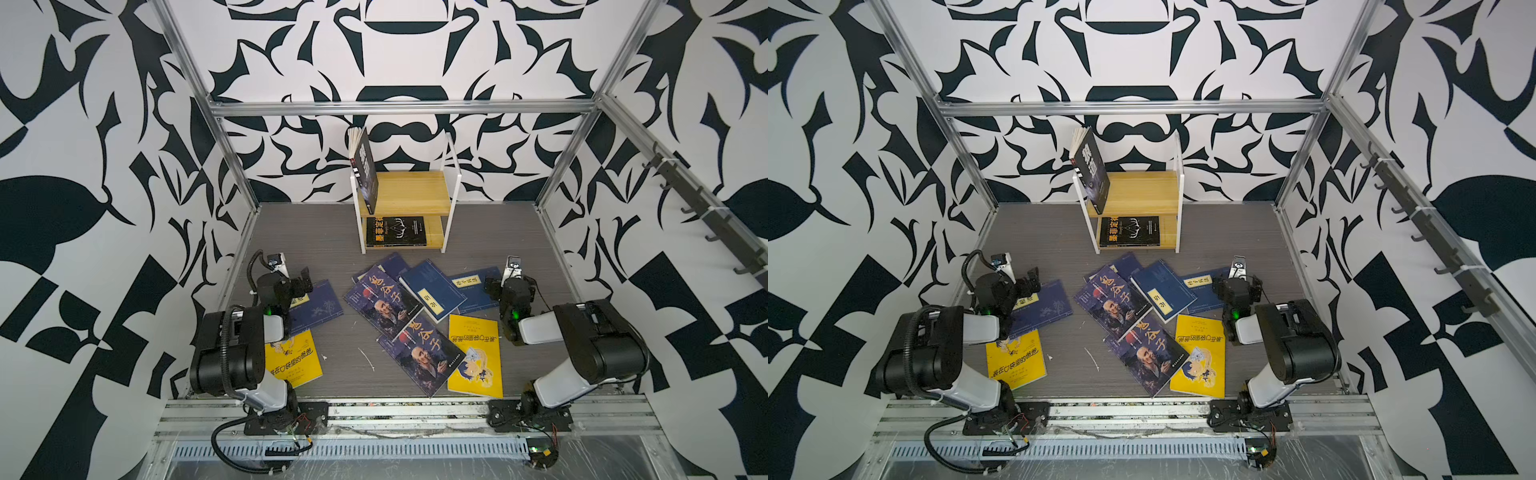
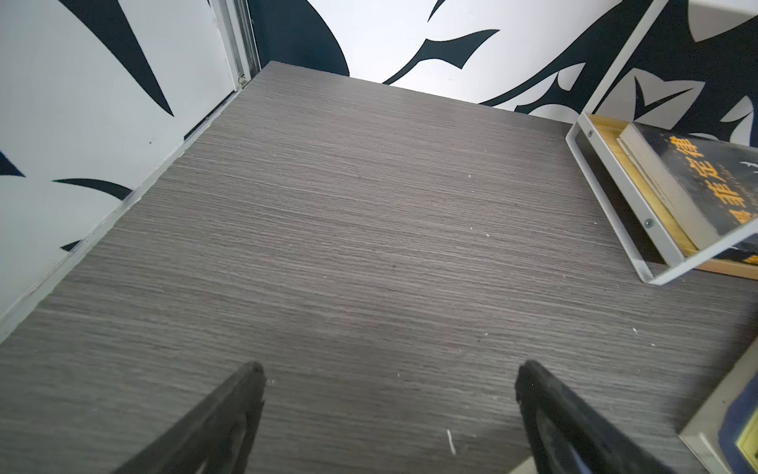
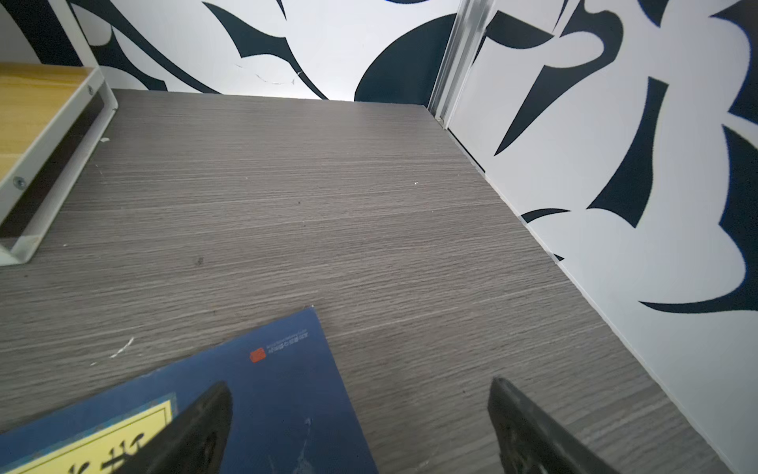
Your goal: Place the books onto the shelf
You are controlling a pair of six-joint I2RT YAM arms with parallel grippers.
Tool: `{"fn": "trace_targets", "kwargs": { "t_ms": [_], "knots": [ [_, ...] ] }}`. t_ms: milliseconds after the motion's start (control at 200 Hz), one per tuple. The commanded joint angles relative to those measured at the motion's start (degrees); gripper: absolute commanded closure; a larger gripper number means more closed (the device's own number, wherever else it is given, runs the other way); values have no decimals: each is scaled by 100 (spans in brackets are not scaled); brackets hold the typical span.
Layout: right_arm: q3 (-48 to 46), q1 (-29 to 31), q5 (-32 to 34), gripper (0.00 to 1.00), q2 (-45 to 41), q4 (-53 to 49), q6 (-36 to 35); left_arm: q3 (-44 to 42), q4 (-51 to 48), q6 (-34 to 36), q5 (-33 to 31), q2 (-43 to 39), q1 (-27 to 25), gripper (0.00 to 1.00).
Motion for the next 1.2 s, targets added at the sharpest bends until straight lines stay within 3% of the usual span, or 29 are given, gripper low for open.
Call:
{"fn": "trace_targets", "kwargs": {
  "t_ms": [0, 490, 840, 940, 1075, 1195],
  "knots": [
    [46, 9, -26, 0, -69, 106, 48, 74, -31, -63, -48, -7, 20, 0],
    [46, 11, -34, 1, -69, 110, 54, 4, 425, 37, -100, 159, -47, 0],
    [9, 13, -20, 0, -80, 169, 33, 96, 50, 69, -4, -5, -20, 0],
    [-27, 26, 39, 0, -475, -94, 87, 738, -1304, -21, -9, -314, 54, 0],
    [267, 121, 34, 1, -1353, -1291, -8, 2418, -4314, 407, 370, -385, 43, 0],
    [594, 187, -138, 1, -2172, -2589, 355, 3326, -5576, 368, 535, -492, -50, 0]
  ]
}}
